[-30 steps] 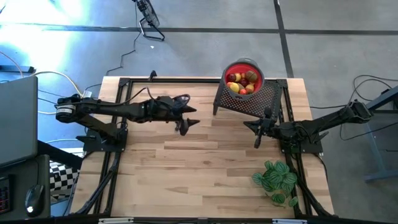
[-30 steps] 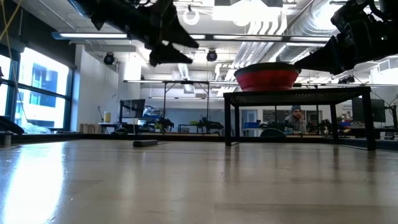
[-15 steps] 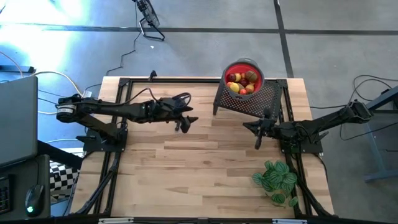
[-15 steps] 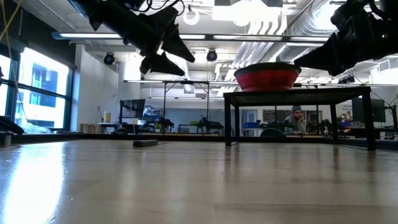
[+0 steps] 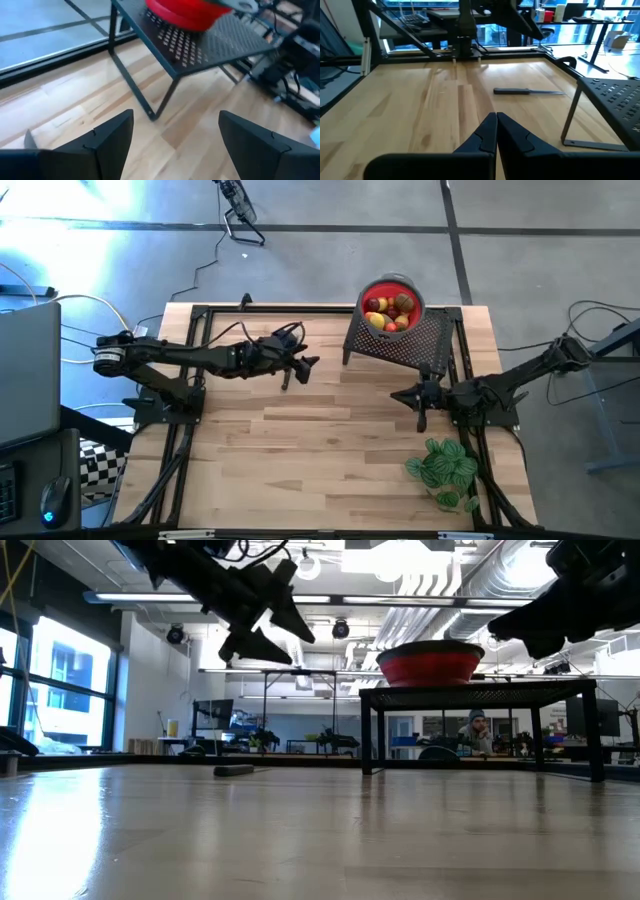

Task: Pick & Place Fruit
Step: Put the black knife on the shelf

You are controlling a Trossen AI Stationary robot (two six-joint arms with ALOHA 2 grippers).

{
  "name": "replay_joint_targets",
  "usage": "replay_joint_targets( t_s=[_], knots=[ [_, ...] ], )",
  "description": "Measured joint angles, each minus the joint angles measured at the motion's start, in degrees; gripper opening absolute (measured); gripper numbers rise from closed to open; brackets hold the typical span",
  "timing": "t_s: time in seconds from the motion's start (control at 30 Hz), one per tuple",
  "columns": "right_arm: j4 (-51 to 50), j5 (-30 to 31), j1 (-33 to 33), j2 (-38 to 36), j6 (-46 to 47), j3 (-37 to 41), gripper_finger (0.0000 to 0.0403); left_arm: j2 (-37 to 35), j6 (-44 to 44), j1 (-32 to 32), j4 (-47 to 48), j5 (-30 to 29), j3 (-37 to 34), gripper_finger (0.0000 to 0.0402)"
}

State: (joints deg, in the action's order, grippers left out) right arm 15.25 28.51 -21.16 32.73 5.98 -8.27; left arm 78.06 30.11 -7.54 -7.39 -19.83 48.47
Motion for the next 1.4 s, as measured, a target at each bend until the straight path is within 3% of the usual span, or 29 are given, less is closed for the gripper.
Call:
replay_joint_targets(
  t_s=[0.47, 0.9, 1.4],
  knots=[
    [0.0, 0.0, -0.2, 0.4, -0.1, 0.0, 0.0003, 6.0, 5.1, -1.7, -2.5, -2.9, 1.1, 0.0287],
    [-1.8, 0.0, -0.2, 0.5, 0.2, 0.0, 0.0003, 13.5, 7.0, -6.1, 15.2, -0.7, 10.7, 0.0287],
    [-1.9, 0.0, -0.2, 0.5, 0.0, 0.0, 0.0002, 15.7, 23.3, -6.1, 36.9, 2.9, 11.3, 0.0287]
  ],
)
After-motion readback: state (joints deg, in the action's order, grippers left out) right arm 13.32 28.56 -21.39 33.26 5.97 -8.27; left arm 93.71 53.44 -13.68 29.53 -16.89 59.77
